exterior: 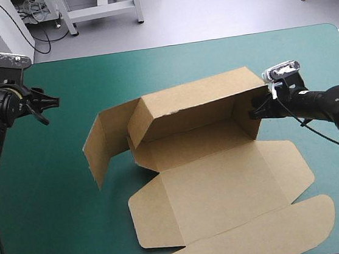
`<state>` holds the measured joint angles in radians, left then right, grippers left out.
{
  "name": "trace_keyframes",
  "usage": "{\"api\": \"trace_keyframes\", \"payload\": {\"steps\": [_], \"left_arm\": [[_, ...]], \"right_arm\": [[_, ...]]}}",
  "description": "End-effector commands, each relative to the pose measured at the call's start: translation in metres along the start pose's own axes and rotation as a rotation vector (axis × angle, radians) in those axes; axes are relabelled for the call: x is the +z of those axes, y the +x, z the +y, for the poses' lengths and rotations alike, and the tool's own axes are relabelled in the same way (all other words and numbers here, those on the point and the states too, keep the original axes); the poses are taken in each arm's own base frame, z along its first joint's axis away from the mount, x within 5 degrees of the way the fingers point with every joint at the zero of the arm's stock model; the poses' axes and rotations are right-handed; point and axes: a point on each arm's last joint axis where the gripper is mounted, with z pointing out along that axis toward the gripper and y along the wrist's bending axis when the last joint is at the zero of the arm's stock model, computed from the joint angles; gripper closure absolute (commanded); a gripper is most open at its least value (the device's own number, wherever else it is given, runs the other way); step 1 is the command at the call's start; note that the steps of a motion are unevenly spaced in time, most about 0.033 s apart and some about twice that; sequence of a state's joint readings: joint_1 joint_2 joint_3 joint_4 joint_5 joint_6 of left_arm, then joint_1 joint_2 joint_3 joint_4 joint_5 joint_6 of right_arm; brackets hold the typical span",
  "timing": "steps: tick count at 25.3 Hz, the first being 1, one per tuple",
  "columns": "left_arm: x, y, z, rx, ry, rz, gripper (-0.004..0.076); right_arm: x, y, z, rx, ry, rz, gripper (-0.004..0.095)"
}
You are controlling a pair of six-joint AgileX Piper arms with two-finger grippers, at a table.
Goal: Fold the box
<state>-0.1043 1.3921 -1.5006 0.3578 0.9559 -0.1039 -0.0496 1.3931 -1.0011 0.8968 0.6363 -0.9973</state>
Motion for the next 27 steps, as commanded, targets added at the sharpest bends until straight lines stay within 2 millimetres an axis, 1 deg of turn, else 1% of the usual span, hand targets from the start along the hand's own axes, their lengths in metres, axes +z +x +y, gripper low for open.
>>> {"api": "trace_keyframes", "payload": {"steps": [1, 3, 5, 9, 10, 13, 19, 22, 24, 27], "left_arm": [[-0.011, 0.001, 0.011, -0.017, -0.002, -0.046, 0.0325], [0.001, 0.016, 0.007, 0.016, 0.005, 0.028, 0.0325], [0.007, 0.022, 0.004, 0.025, 0.009, 0.052, 0.0325], [0.010, 0.024, 0.003, 0.034, 0.010, 0.059, 0.0325], [0.010, 0.024, 0.003, 0.034, 0.010, 0.054, 0.0325], [0.010, 0.023, 0.003, 0.036, 0.010, 0.052, 0.0328], [0.010, 0.023, 0.003, 0.052, 0.010, 0.054, 0.0350], [0.010, 0.023, 0.003, 0.060, 0.009, 0.054, 0.0362], [0.010, 0.024, 0.003, 0.062, 0.007, 0.061, 0.0367], [0.010, 0.024, 0.004, 0.063, 0.005, 0.065, 0.0367]], "right_arm": [[-0.021, -0.030, 0.003, 0.055, 0.029, -0.086, 0.0926], [-0.034, -0.046, 0.004, 0.071, 0.048, -0.064, 0.0926], [-0.044, -0.056, 0.006, 0.068, 0.061, -0.038, 0.0926], [-0.061, -0.072, 0.008, 0.079, 0.092, -0.003, 0.0926], [-0.062, -0.074, 0.008, 0.084, 0.095, 0.012, 0.0926], [-0.058, -0.076, 0.004, 0.117, 0.093, 0.101, 0.0926], [-0.041, -0.080, -0.003, 0.176, 0.029, 0.274, 0.0925], [-0.034, -0.087, -0.006, 0.217, 0.046, 0.293, 0.0913], [-0.029, -0.090, -0.003, 0.215, 0.054, 0.299, 0.0905], [-0.018, -0.093, 0.007, 0.217, 0.031, 0.313, 0.0905]]}}
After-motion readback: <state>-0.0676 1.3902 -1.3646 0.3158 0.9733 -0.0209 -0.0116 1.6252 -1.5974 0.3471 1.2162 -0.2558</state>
